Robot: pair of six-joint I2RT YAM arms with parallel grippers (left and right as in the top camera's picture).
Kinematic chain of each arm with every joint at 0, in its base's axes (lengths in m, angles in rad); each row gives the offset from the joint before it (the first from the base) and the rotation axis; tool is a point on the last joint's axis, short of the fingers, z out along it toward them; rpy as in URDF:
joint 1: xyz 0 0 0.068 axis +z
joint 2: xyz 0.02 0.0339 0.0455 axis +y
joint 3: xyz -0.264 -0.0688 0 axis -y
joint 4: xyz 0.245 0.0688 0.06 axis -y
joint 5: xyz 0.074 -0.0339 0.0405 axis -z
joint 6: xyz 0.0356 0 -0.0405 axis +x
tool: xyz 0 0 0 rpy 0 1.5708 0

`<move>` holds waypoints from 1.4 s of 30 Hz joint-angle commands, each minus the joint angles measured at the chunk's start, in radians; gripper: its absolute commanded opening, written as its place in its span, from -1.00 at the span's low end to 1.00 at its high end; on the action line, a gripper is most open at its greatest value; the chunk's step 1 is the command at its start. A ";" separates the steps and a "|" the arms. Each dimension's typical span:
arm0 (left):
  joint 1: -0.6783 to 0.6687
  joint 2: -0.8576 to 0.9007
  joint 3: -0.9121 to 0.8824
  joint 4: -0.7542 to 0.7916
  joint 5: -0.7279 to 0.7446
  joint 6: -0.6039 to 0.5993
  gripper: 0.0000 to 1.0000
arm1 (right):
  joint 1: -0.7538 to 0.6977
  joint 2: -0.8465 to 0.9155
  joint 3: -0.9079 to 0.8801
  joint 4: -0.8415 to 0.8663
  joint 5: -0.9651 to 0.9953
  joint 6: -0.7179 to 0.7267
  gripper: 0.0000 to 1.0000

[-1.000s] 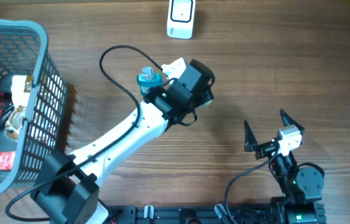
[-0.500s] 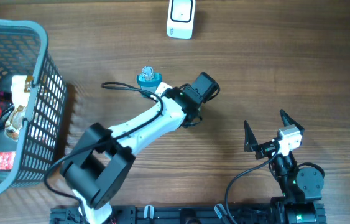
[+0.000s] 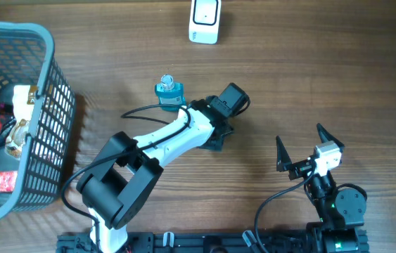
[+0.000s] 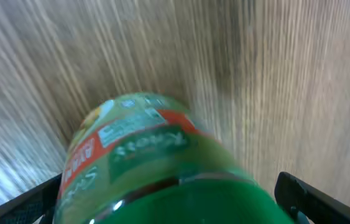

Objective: Scan the item barcode
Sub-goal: 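Lift the green-lidded jar and present its lid to the scanner, then place the green-lidded jar on the table beside the mouthwash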

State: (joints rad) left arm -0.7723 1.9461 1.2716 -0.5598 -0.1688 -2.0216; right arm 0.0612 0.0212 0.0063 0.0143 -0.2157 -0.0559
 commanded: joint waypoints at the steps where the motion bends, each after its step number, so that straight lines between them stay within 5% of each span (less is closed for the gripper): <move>1: 0.002 0.010 0.032 0.026 0.024 0.088 1.00 | 0.003 -0.007 -0.001 0.002 0.006 0.010 1.00; 6: 0.001 0.002 0.159 -0.111 0.023 0.305 0.99 | 0.003 -0.007 -0.001 0.002 0.006 0.010 1.00; 12: -0.024 -0.011 0.197 -0.159 0.086 0.717 0.99 | 0.003 -0.007 -0.001 0.002 0.006 0.011 1.00; 17: -0.024 -0.017 0.197 -0.253 0.068 0.879 1.00 | 0.003 -0.007 -0.001 0.002 0.006 0.010 1.00; 26: -0.010 -0.022 0.197 -0.248 0.024 1.734 1.00 | 0.003 -0.007 -0.001 0.002 0.006 0.011 1.00; 31: -0.001 -0.080 0.248 -0.348 -0.037 1.806 1.00 | 0.003 -0.007 -0.001 0.002 0.006 0.010 1.00; 33: -0.002 -0.179 0.342 -0.518 -0.049 1.801 1.00 | 0.003 -0.007 -0.001 0.002 0.006 0.011 1.00; 38: 0.034 -0.446 0.570 -0.660 -0.112 1.762 1.00 | 0.003 -0.007 -0.001 0.002 0.006 0.011 1.00; 42: 0.468 -0.644 0.695 -0.660 -0.247 1.683 1.00 | 0.003 -0.007 -0.001 0.002 0.006 0.010 1.00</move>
State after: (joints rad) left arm -0.5903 1.3956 1.9141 -1.2121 -0.3130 -0.2920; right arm 0.0612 0.0212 0.0063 0.0143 -0.2161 -0.0559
